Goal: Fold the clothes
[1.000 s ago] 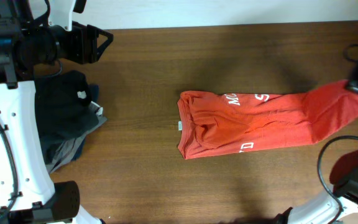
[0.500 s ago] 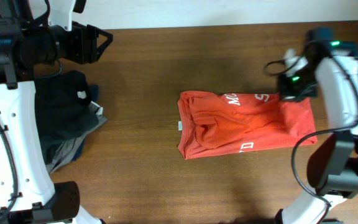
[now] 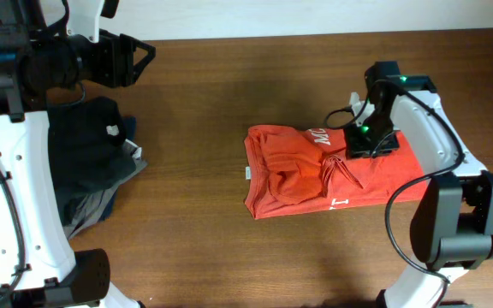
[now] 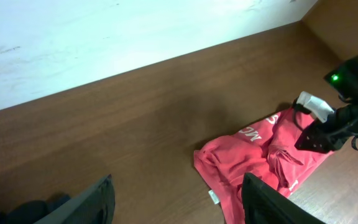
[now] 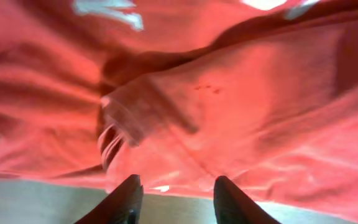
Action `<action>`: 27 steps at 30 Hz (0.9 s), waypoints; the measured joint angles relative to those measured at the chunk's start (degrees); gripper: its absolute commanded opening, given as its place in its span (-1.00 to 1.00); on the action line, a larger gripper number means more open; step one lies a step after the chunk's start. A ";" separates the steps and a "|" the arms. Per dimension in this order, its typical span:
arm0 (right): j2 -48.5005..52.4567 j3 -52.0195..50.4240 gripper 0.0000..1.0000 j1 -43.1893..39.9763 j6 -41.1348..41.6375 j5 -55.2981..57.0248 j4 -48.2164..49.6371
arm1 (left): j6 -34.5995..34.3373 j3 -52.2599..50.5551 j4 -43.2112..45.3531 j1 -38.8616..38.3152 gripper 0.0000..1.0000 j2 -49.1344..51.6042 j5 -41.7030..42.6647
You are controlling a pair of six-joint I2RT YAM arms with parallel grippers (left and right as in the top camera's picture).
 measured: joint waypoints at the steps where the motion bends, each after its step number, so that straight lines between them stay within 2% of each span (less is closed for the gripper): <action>1: 0.00 0.04 -0.15 -0.85 0.39 0.11 0.52 | 0.00 0.00 0.00 0.00 0.30 0.00 0.00; 4: 0.00 0.07 -0.29 -4.04 1.46 0.35 1.33 | 0.00 0.00 0.00 0.00 0.30 0.00 0.00; 7: 0.02 0.07 -0.69 -7.65 2.95 0.61 1.51 | 0.00 0.00 -0.04 0.00 0.30 0.00 0.00; 8: 0.07 0.07 -0.72 -8.52 3.08 0.61 1.60 | 0.00 0.00 -0.09 0.00 0.30 0.00 0.00; 10: 0.37 0.07 -0.70 -10.56 4.50 0.63 1.75 | 0.00 0.00 -0.13 -0.02 0.30 0.00 0.00; 12: 1.27 -0.17 -0.34 -12.55 5.22 -0.22 2.78 | 0.00 0.00 -0.13 0.00 0.30 0.00 0.00; 13: 1.60 -0.35 -0.32 -12.96 5.79 -0.81 3.13 | 0.00 0.00 -0.13 0.00 0.30 0.00 0.00; 14: 2.01 -0.96 -0.39 -13.40 5.44 -1.95 3.91 | 0.00 0.00 -0.13 0.00 0.30 0.00 0.00; 15: 2.38 -1.73 -0.56 -13.57 5.22 -2.99 4.57 | 0.00 0.00 -0.13 0.00 0.30 0.00 0.00; 18: 3.15 -5.27 -0.88 -13.31 5.44 -5.64 6.10 | 0.00 0.00 -0.13 0.00 0.31 0.00 0.00; 20: 3.30 -7.76 -0.92 -13.18 6.08 -6.23 7.34 | 0.00 0.00 -0.13 0.00 0.31 0.00 -0.02; 21: 3.32 -9.07 -0.87 -13.18 6.80 -6.32 8.20 | 0.00 0.00 -0.15 -0.02 0.31 0.00 -0.04; 25: 3.34 -13.62 -0.19 -13.20 7.76 -8.22 11.02 | 0.00 0.00 -0.13 0.00 0.31 0.00 -0.13; 27: 3.34 -14.71 -0.12 -13.20 6.58 -10.08 11.28 | 0.00 0.00 -0.13 0.00 0.31 0.00 -0.15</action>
